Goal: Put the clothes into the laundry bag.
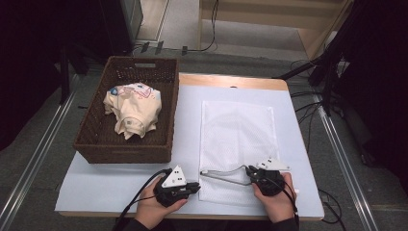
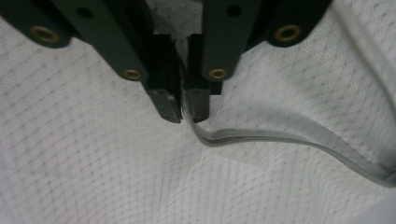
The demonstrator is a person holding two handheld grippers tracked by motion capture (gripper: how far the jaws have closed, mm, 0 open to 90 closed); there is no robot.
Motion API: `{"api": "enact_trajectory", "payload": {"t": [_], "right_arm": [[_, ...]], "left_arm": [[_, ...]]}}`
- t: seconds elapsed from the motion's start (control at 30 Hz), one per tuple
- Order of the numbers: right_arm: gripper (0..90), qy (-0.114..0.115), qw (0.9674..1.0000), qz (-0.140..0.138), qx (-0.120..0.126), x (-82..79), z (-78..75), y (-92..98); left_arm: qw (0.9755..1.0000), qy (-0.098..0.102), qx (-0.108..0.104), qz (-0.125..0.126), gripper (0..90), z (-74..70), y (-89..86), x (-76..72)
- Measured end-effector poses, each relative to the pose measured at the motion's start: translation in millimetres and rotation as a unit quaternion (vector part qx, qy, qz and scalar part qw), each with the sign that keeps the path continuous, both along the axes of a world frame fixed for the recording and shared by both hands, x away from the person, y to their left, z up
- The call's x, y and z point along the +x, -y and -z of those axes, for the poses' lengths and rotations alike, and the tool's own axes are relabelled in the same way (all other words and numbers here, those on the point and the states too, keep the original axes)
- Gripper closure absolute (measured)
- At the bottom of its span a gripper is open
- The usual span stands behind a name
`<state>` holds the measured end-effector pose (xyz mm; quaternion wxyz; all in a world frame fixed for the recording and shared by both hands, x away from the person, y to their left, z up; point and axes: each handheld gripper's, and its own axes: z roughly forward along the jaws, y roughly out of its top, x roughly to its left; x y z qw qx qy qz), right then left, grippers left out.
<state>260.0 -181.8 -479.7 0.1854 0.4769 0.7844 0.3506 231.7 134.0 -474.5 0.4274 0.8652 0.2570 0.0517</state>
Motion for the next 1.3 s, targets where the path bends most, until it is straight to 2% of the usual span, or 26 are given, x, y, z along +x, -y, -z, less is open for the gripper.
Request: {"api": "enact_trajectory", "payload": {"t": [0.03,0.07,0.1,0.13,0.17,0.2,0.23,0.27,0.3,0.37,0.47,0.67,0.73,0.8,0.83,0.9,0.93,0.97,1.0,1.03,1.07,1.13,1.2,1.23,1.27,1.3], "right_arm": [[90.0,0.032,0.9993,0.005,0.015,-0.4,-7.0,1.3],[90.0,0.032,0.9993,0.005,0.015,-0.4,-7.0,1.3],[90.0,0.074,0.9965,0.014,0.037,-3.4,-14.9,3.0],[89.9,0.121,0.9905,0.016,0.063,-7.5,-24.4,5.1],[89.8,0.165,0.9826,0.016,0.084,-11.3,-36.1,6.9],[89.8,0.182,0.9794,0.023,0.085,-11.6,-43.4,7.4],[89.4,0.17,0.9807,0.035,0.091,-5.7,-48.5,8.0],[89.4,0.17,0.9807,0.035,0.091,-5.7,-48.5,8.0],[89.3,0.16,0.9822,0.038,0.091,-2.7,-47.0,8.1],[88.2,0.132,0.9877,0.044,0.072,3.7,-33.1,7.2],[85.0,0.118,0.9902,0.038,0.063,4.4,-27.8,6.7],[69.0,0.088,0.9942,0.035,0.05,3.9,-21.7,5.1],[62.3,0.07,0.9964,0.03,0.037,4.1,-18.2,2.9],[57.3,0.063,0.9973,0.033,0.019,3.2,-14.4,0.7],[54.3,0.047,0.9984,0.031,0.003,3.8,-10.6,-2.0],[53.4,0.042,0.9987,0.03,-0.005,4.4,-8.8,-3.3],[52.4,0.033,0.9988,0.028,-0.02,6.1,-5.4,-4.8],[52.7,0.025,0.9989,0.03,-0.028,8.0,-2.2,-5.6],[59.9,0.024,0.9984,0.041,-0.03,9.7,2.0,-4.6],[59.9,0.024,0.9984,0.041,-0.03,9.7,2.0,-4.6],[64.2,0.024,0.9985,0.043,-0.024,10.0,2.4,-3.7],[74.8,0.031,0.9987,0.039,-0.007,11.7,1.7,-0.2],[84.2,0.036,0.9984,0.033,0.027,11.6,-0.8,3.9],[87.2,0.043,0.9979,0.031,0.037,11.1,-2.6,5.7],[89.1,0.059,0.9967,0.029,0.049,9.0,-7.0,8.5],[89.1,0.059,0.9967,0.029,0.049,9.0,-7.0,8.5]], "left_arm": [[1.0,0.001,-0.002,-0.001,82.9,0.1,-0.4,-0.1],[1.0,0.001,-0.002,-0.001,82.8,0.1,-0.4,-0.1],[1.0,0.002,-0.005,-0.002,82.8,-0.2,-0.9,-0.4],[0.9999,0.003,-0.012,-0.006,82.4,-0.2,-2.0,-0.7],[0.9998,0.002,-0.017,-0.008,81.8,-0.3,-3.4,-0.2],[0.9997,0.0,-0.024,-0.012,81.2,-0.4,-4.6,0.5],[0.9994,-0.004,-0.028,-0.019,79.5,-0.9,-6.9,1.3],[0.9994,-0.004,-0.028,-0.019,79.1,-0.9,-6.9,1.3],[0.9992,-0.005,-0.034,-0.02,79.1,-0.8,-7.8,1.7],[0.9989,-0.004,-0.04,-0.022,77.2,-0.8,-9.0,1.4],[0.9985,-0.008,-0.049,-0.026,76.6,-0.9,-10.8,2.1],[0.9979,-0.011,-0.055,-0.031,73.6,-1.3,-13.7,2.9],[0.9974,-0.012,-0.063,-0.034,71.8,-1.2,-14.9,3.0],[0.997,-0.012,-0.067,-0.036,69.9,-2.1,-17.1,3.0],[0.9962,-0.014,-0.079,-0.034,67.5,-3.0,-18.9,3.5],[0.9936,-0.022,-0.105,-0.035,65.2,-7.5,-23.8,4.0],[0.9924,-0.017,-0.116,-0.037,61.7,-9.9,-26.2,3.2],[0.992,-0.01,-0.119,-0.041,58.5,-13.4,-28.9,1.8],[0.9914,0.001,-0.123,-0.044,53.1,-17.4,-31.1,-0.2],[0.9912,0.012,-0.124,-0.046,53.1,-21.0,-32.8,-1.9],[0.9902,0.029,-0.128,-0.049,50.6,-27.4,-35.5,-4.8],[0.9889,0.047,-0.131,-0.053,46.7,-38.9,-40.3,-8.2],[0.9879,0.059,-0.13,-0.06,43.6,-51.3,-46.0,-10.9],[0.9872,0.065,-0.132,-0.062,42.7,-57.9,-49.5,-12.0],[0.9863,0.071,-0.134,-0.065,41.0,-65.0,-53.4,-13.2],[0.9856,0.077,-0.134,-0.069,41.0,-70.6,-56.9,-14.2]]}}
